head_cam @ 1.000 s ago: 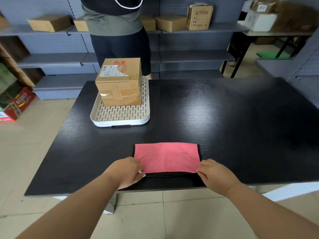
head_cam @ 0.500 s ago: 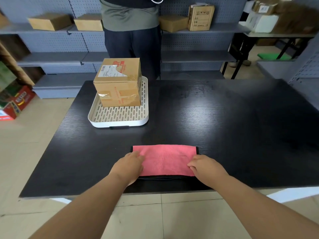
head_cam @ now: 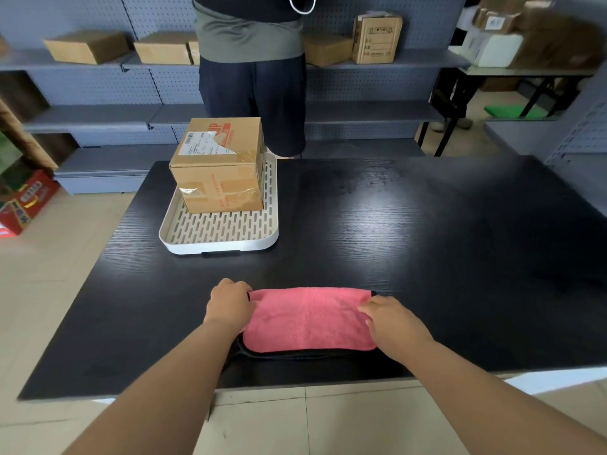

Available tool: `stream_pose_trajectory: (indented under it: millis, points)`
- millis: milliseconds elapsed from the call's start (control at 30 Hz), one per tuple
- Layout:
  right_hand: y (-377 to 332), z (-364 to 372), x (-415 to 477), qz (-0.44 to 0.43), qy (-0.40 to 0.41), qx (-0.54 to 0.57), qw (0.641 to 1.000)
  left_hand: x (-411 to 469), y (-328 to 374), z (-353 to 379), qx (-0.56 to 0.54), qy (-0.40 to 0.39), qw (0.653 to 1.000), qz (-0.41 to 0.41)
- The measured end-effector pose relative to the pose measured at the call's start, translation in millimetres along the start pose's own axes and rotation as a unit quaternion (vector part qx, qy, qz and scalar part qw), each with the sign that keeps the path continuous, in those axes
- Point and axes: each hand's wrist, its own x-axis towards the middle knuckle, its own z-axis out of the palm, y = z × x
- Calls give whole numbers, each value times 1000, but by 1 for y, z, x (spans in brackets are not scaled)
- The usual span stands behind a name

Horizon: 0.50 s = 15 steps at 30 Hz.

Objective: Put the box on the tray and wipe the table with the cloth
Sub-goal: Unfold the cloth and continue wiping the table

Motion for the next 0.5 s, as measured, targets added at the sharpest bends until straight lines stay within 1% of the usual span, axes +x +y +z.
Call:
stream_pose_trajectory:
  millis: [100,267,400,500]
  points:
    - [1,-1,0,0,8,6,1000,2,3,-12,27,-21,999,5]
    - [4,-6,-1,4,17,22,1000,-5,25,-36,22,-91,995,31]
    - [8,-14,-3,5,30,36,999,-18,54,-52,-85,-182,980,0]
    - [13,-20,-2,8,41,55,998,-25,78,-56,-158,-191,969,-16]
